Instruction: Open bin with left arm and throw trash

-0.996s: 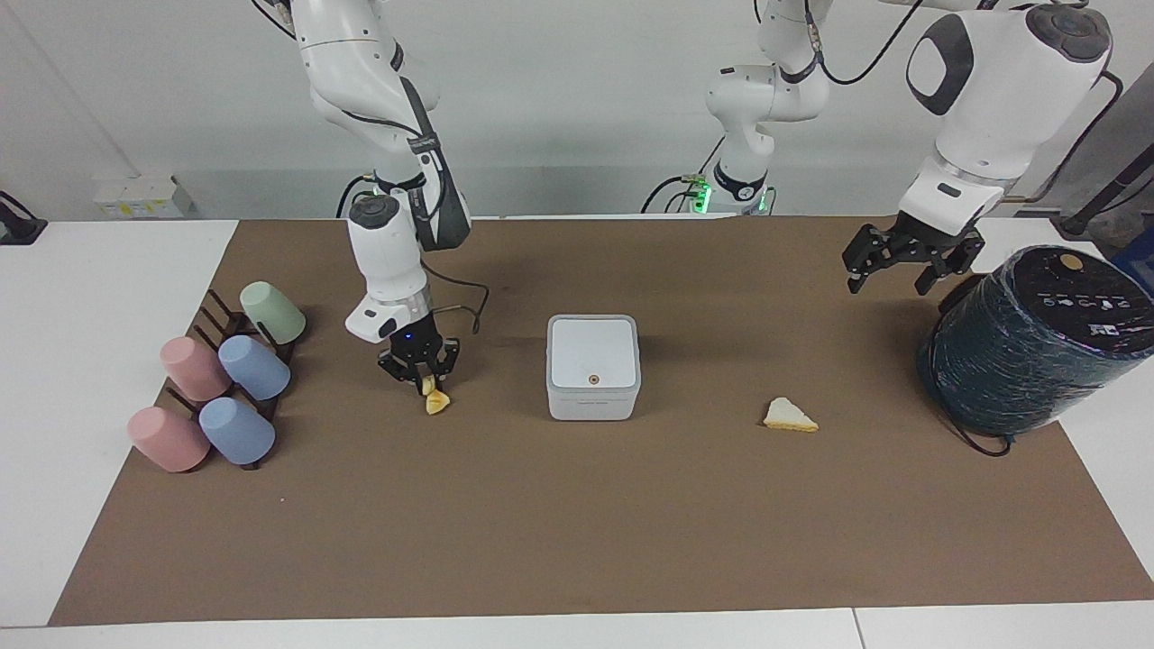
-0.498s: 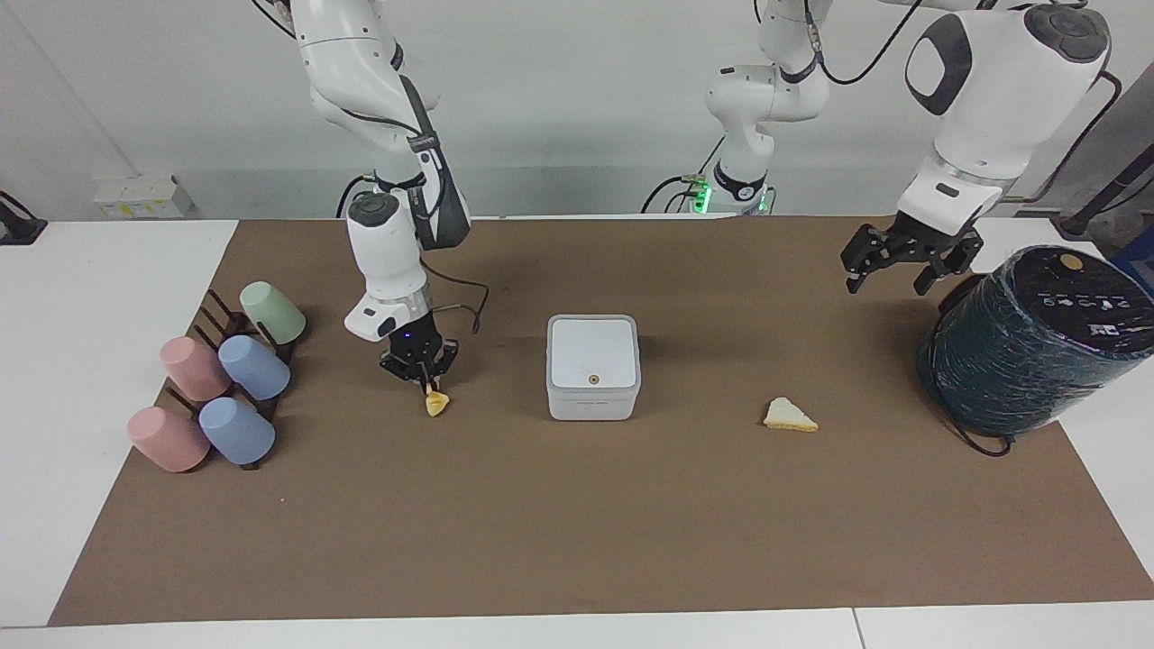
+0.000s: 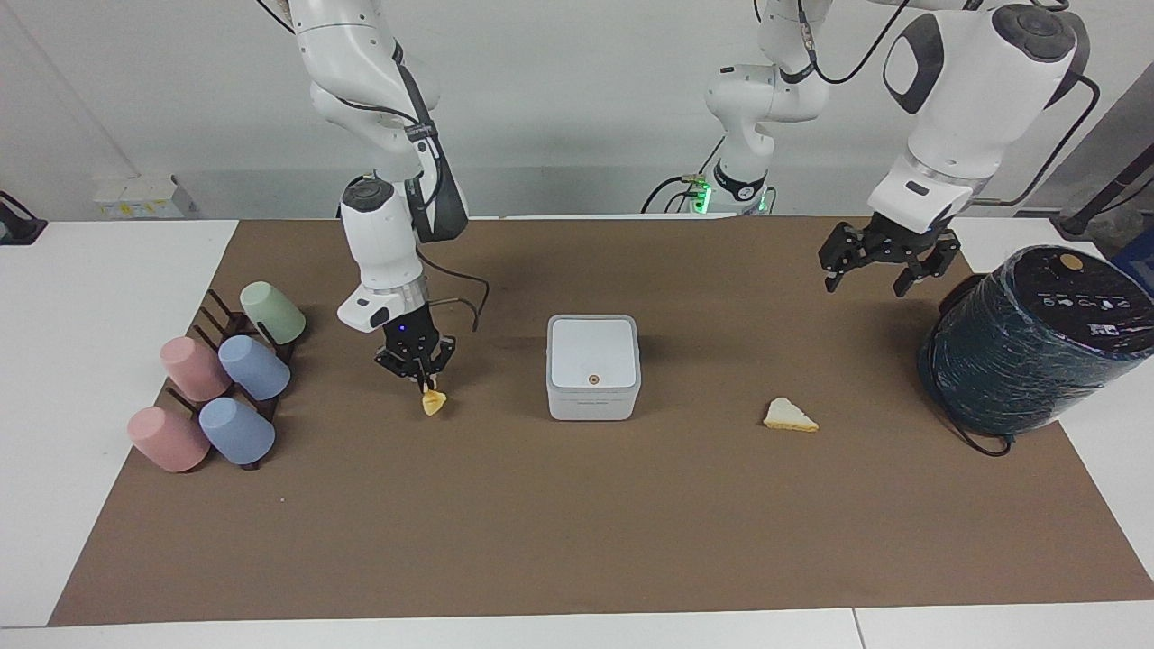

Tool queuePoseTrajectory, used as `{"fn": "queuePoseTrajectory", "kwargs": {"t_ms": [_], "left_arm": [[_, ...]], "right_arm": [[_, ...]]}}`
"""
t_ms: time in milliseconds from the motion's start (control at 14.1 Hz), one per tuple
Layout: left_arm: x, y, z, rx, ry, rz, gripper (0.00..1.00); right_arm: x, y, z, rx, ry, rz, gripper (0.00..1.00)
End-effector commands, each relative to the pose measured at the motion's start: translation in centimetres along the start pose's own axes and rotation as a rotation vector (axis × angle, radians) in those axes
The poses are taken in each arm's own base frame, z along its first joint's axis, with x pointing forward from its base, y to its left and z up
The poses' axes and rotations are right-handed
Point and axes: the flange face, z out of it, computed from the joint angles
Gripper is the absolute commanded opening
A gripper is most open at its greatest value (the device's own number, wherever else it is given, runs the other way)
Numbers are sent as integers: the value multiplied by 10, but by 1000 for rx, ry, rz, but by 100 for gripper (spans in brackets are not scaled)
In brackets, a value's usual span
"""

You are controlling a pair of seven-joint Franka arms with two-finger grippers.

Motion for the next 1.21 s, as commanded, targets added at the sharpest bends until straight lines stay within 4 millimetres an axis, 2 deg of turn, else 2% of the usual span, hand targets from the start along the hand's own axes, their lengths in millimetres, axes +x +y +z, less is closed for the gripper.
{"fn": "queuePoseTrajectory", "kwargs": {"t_ms": [0, 142, 498, 712, 854, 996, 1068, 1139], "left_arm": [[-5, 19, 1, 9, 48, 35, 100], [-10, 56, 5, -5, 43, 18, 100], [-14, 123, 22, -68, 71, -127, 99], [-4, 165, 47, -109, 88, -172, 46], [3, 192, 62, -132, 117, -212, 28], [10, 212, 77, -162, 155, -223, 7], [13, 219, 81, -185, 167, -234, 0], [14, 222, 84, -201, 178, -243, 0]], "right_arm": [[-4, 2, -6, 1, -31, 17, 19], [-5, 2, -5, 1, -37, 13, 19], [-9, 2, -3, 0, -44, -7, 21], [-14, 3, 0, 0, -50, -38, 22], [-16, 8, 0, -2, -55, -38, 22], [-23, 11, 4, -4, -58, -57, 19], [-23, 11, 4, -4, -58, -59, 8], [-22, 11, 3, -4, -55, -60, 0]]}}
